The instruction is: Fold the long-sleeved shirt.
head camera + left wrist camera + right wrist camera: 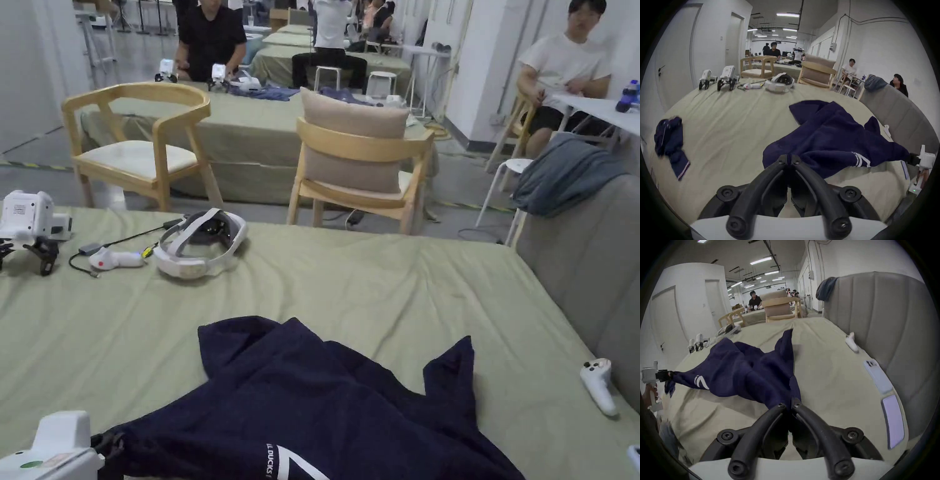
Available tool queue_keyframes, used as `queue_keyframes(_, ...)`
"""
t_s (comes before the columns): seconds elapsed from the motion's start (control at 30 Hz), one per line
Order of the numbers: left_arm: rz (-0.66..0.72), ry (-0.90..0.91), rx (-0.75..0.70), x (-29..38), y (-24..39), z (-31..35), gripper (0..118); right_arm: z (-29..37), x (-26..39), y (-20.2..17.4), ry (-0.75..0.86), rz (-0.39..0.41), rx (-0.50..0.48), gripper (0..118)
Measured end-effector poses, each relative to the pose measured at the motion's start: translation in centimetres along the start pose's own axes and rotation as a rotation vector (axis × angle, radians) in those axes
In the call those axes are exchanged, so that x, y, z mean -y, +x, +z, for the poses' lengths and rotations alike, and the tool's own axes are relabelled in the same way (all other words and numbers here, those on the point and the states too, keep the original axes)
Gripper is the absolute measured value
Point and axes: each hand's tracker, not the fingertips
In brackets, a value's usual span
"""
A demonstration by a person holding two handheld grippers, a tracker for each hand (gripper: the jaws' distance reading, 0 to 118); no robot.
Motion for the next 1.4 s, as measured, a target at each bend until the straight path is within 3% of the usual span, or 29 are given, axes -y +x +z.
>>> queue_keyframes(0.1,-0.020,-0.051,-0.002,2.8,-0.5,1.6,5,2.1,2.7,0.8,-0.094,0.057,0.002,1)
queue_keyframes(0.2,0.007,-0.104,0.026,5.1,-1.3,2.9,5,3.7,4.3,1.4,-0.141,0.031,-0.019,1)
queue_keyframes(0.33,-0.106,-0.134,-0.005,6.8,-0.9,4.1,5,4.4,4.8,0.8,-0.200,0.103,-0.007,1)
queue_keyframes(0.63,-0.012,-0.180,0.005,8.4,-2.0,4.0,5,3.5,5.5,0.1,-0.277,0.142,-0.014,2)
queue_keyframes(0.67,0.001,-0.185,0.013,8.3,-1.9,4.0,7,3.7,5.5,0.2,-0.253,0.136,0.007,10)
queue_keyframes(0.7,0.005,-0.184,0.010,8.2,-1.7,4.2,15,3.8,5.4,0.2,-0.245,0.132,0.022,30)
queue_keyframes(0.73,0.005,-0.181,0.003,7.9,-1.5,4.5,33,4.1,5.2,0.1,-0.238,0.128,0.048,59)
queue_keyframes(0.77,0.008,-0.170,-0.020,7.6,-1.5,4.9,78,4.6,5.0,0.0,-0.207,0.127,0.081,105)
queue_keyframes(0.8,0.020,-0.153,-0.038,7.2,-1.4,5.4,106,5.2,4.8,-0.1,-0.170,0.123,0.081,118)
queue_keyframes(0.83,0.046,-0.103,-0.039,7.0,-1.5,5.9,109,6.6,4.4,-0.5,-0.082,0.114,0.036,117)
queue_keyframes(0.87,0.063,0.007,-0.013,6.6,-1.5,7.2,105,7.7,4.0,-1.3,-0.048,0.098,0.046,117)
queue_keyframes(1.03,0.003,0.115,-0.100,3.5,1.3,9.9,110,10.7,1.1,-3.8,0.143,0.073,0.049,116)
queue_keyframes(1.07,-0.021,0.143,-0.104,3.1,2.3,10.3,105,10.6,0.9,-4.1,0.171,0.063,0.038,114)
queue_keyframes(1.1,-0.033,0.173,-0.092,2.4,3.2,10.8,93,10.7,0.7,-4.9,0.200,0.055,0.019,109)
queue_keyframes(1.13,-0.043,0.219,-0.085,2.3,4.1,11.1,72,10.8,0.6,-5.8,0.245,0.055,-0.011,96)
queue_keyframes(1.17,-0.042,0.242,-0.071,2.1,4.8,11.1,24,10.6,0.7,-6.4,0.266,0.056,-0.032,57)
queue_keyframes(1.2,-0.032,0.241,-0.056,2.0,5.4,10.9,6,10.3,0.8,-7.1,0.279,0.054,-0.041,16)
queue_keyframes(1.23,-0.021,0.216,-0.052,1.9,5.8,10.5,3,9.9,0.9,-7.9,0.269,0.050,-0.036,0)
queue_keyframes(1.3,0.006,0.225,-0.025,2.0,6.5,10.0,3,9.5,1.2,-8.9,0.272,0.045,-0.029,0)
queue_keyframes(1.37,-0.002,0.217,-0.013,2.1,7.3,9.8,3,9.0,1.4,-9.7,0.248,0.014,-0.107,0)
queue_keyframes(1.4,-0.009,0.215,-0.008,2.2,7.5,9.7,3,9.0,1.6,-10.0,0.254,0.025,-0.085,0)
